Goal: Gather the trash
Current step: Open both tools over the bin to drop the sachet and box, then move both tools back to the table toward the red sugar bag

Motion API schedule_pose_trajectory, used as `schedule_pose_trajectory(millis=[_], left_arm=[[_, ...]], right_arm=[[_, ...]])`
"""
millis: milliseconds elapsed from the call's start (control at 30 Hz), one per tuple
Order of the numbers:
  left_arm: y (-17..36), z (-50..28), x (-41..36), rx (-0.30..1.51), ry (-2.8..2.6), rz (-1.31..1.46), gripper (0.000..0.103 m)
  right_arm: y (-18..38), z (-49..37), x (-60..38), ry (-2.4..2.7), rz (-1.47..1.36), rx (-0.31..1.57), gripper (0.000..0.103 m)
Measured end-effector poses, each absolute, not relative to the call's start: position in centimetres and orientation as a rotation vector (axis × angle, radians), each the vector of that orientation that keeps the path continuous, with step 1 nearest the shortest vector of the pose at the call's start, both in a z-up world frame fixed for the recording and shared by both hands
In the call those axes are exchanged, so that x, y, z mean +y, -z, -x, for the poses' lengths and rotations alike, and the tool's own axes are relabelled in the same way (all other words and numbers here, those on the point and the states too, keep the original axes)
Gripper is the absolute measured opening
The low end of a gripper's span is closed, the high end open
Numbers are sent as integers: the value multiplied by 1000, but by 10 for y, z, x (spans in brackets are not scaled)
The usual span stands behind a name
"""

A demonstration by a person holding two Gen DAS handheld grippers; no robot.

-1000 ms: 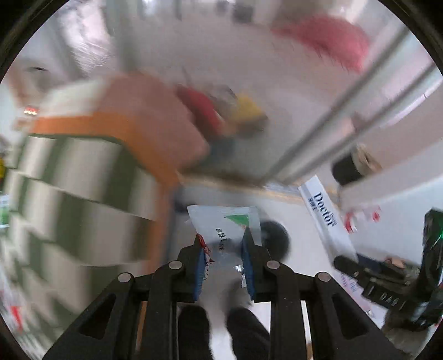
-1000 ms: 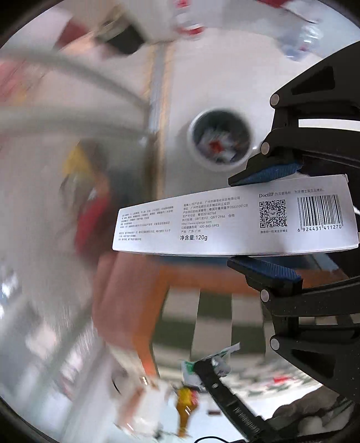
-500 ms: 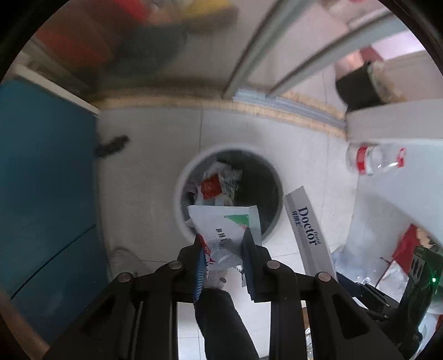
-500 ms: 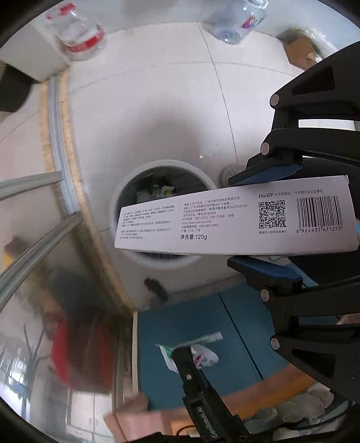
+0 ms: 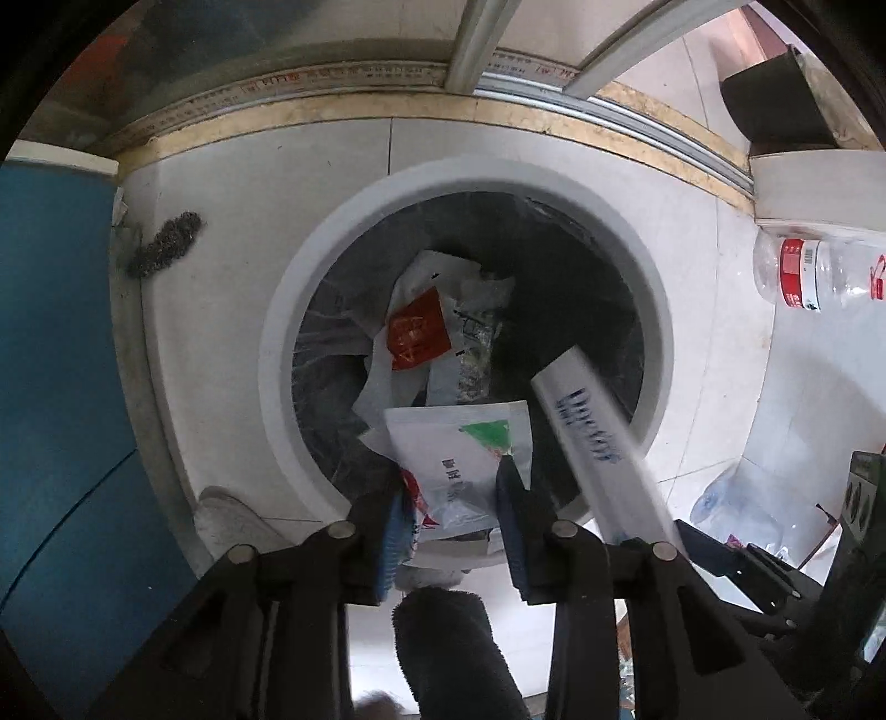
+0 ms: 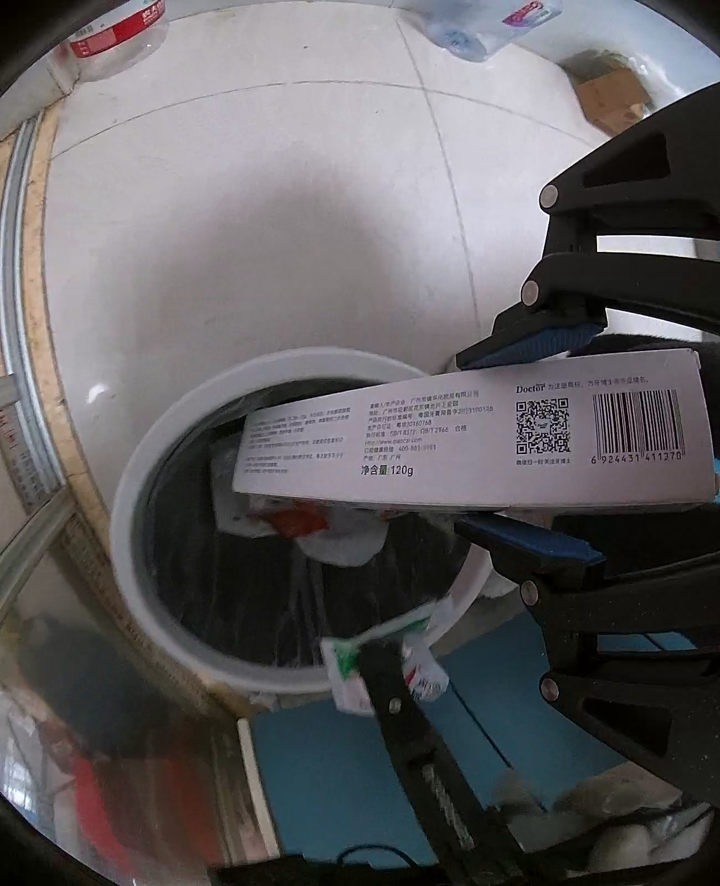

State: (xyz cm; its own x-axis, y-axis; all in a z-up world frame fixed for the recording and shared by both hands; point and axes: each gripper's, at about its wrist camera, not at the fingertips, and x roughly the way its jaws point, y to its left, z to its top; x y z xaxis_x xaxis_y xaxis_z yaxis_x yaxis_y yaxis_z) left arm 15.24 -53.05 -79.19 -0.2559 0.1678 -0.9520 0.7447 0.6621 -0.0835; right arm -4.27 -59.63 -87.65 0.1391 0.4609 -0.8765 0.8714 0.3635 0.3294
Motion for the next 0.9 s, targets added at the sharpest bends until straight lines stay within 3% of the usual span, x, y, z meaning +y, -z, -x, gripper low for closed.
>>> schedule_pose_trajectory(millis=[33, 67, 100, 167, 200, 267, 633, 900], left_arm=[[793, -152, -532, 1759, 655, -747, 53], [789, -152, -533, 1733, 656, -759, 64], [777, -153, -533, 1693, 656, -775, 82], [765, -153, -531, 1632, 657, -789, 84], [754, -153, -530, 1594, 657, -807, 87], [738, -152, -526, 1557, 646, -824, 100], [585, -137, -484, 1365, 647, -834, 103], [464, -110, -462, 1319, 685, -806, 103]], right_arm=[[876, 45, -595, 460, -1264, 1500, 63], [872, 46, -594, 475, -1248, 1511, 80], [868, 47, -593, 488, -1230, 1516, 92], [856, 46, -592, 514, -1181, 1513, 93], [846, 47, -591, 530, -1155, 1517, 99], [828, 47, -590, 568, -1092, 1521, 103], [694, 52, -575, 691, -954, 1434, 103], [552, 83, -559, 738, -920, 1366, 103]])
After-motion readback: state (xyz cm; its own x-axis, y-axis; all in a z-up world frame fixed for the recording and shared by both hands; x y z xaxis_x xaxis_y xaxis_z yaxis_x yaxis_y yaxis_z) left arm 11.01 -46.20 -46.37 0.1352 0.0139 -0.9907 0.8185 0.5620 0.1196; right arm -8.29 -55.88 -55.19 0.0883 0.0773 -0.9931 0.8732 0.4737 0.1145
